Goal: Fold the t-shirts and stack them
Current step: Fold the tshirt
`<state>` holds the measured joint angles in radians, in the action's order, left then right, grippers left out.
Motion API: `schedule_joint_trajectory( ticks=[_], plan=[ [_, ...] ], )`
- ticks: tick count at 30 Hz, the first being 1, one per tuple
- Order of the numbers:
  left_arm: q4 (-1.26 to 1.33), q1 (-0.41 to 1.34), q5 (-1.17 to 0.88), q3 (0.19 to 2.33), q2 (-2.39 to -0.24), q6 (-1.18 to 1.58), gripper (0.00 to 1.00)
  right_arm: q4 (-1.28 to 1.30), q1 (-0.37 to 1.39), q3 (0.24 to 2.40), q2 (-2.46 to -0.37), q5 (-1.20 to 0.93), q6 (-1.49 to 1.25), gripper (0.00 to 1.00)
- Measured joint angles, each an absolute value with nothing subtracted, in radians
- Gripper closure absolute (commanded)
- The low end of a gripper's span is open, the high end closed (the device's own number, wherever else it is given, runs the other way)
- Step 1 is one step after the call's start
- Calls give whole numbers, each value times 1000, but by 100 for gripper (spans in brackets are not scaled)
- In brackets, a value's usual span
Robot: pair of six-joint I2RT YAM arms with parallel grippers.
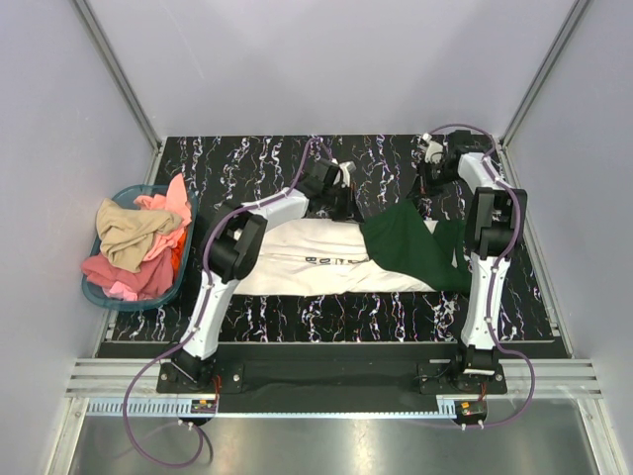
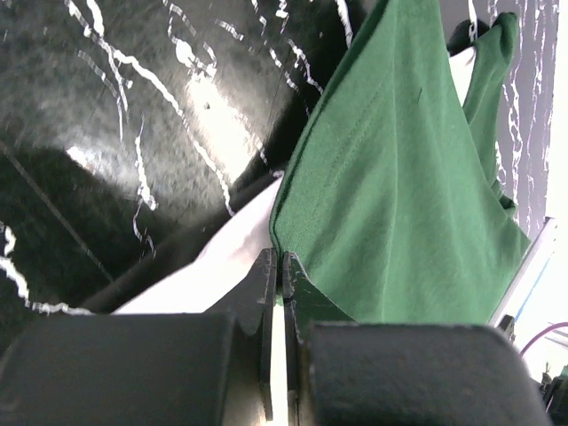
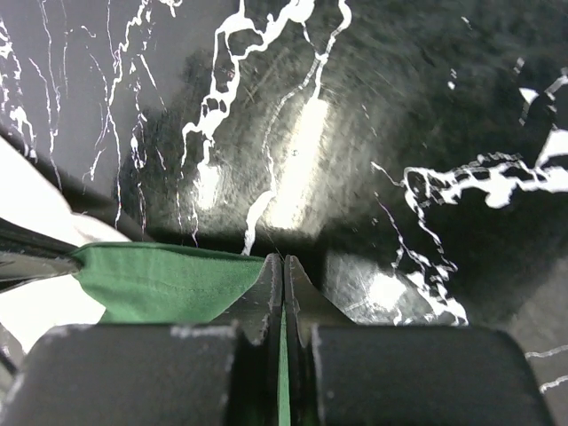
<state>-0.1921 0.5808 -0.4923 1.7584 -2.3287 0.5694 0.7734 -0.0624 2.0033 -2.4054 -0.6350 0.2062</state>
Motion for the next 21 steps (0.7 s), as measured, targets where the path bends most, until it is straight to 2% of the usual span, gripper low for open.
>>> schedule_joint_trajectory(
  ticks=[21],
  plan=[
    [-217, 580, -338, 1692, -2252, 574, 100, 585, -17, 1891, -2372, -559, 282, 100]
  ],
)
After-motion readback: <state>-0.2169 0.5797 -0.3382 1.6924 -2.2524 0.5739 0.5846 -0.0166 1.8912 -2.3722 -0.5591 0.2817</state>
